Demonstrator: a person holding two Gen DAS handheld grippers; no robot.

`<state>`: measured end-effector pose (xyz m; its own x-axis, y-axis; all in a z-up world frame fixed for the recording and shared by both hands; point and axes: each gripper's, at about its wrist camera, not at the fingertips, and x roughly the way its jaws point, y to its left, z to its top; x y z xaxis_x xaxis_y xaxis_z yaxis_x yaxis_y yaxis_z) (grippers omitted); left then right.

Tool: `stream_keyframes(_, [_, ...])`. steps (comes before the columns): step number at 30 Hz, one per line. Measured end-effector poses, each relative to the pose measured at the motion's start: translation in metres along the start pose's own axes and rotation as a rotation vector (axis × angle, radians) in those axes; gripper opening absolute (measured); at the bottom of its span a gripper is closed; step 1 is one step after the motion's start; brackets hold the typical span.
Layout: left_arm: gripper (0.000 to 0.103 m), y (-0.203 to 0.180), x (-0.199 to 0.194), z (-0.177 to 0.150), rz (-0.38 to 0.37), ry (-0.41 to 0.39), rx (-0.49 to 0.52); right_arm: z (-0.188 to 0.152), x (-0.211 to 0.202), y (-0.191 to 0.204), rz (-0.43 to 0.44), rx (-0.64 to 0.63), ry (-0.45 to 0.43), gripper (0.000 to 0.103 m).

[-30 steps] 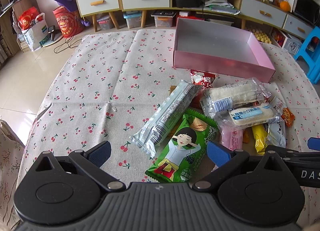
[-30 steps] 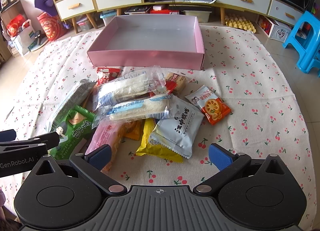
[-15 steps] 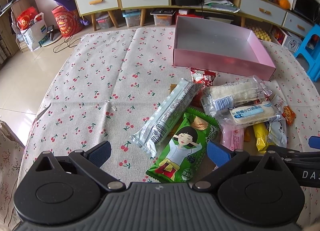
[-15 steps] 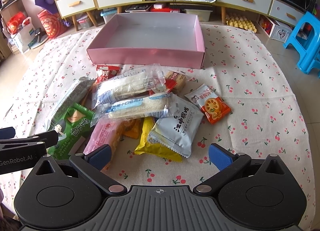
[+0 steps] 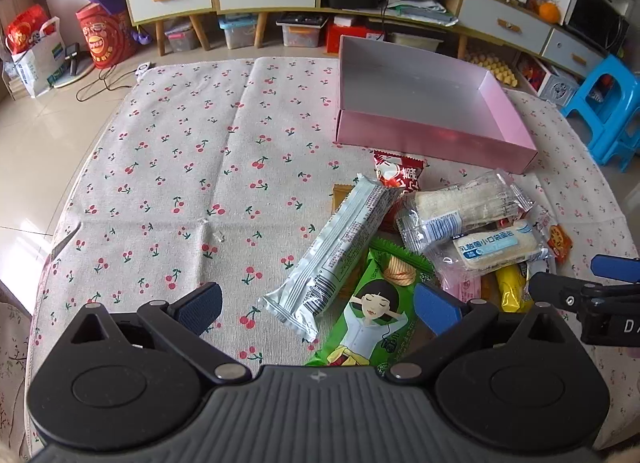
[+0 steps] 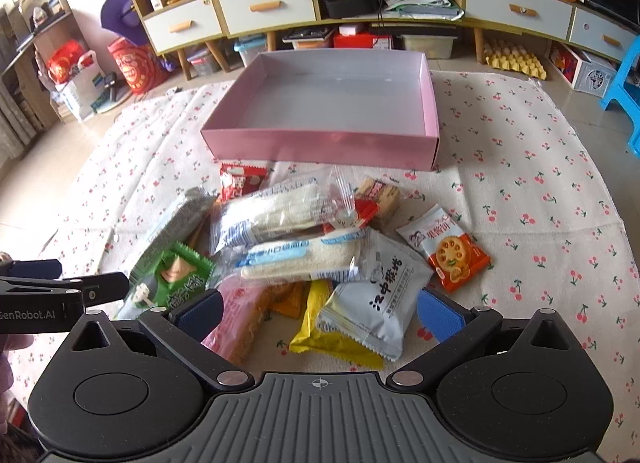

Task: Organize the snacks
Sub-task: 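Grasp the silver wafer bar with left tool while right tool grasps a white cream roll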

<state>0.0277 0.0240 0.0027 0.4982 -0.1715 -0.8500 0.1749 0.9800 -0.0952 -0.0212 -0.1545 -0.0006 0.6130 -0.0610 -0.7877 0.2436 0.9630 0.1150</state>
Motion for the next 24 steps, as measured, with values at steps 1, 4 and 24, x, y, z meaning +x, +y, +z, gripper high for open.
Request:
stream_keyframes(1, [0.102,0.002,0.0,0.003,-0.021,-0.028,-0.004,0.003,0.0,-0.002,0.005,0.006,-0.008,0.103])
stream_keyframes(4, [0.099,0.007,0.002,0.011,-0.042,-0.045,0.006,0.012,0.002,-0.008,0.014,0.028,-0.029,0.103])
stream_keyframes(24, [0.057,0.028,0.051,0.029,-0.248,0.144,-0.086,0.055,0.054,-0.012,0.228,-0.23,-0.04,0.1])
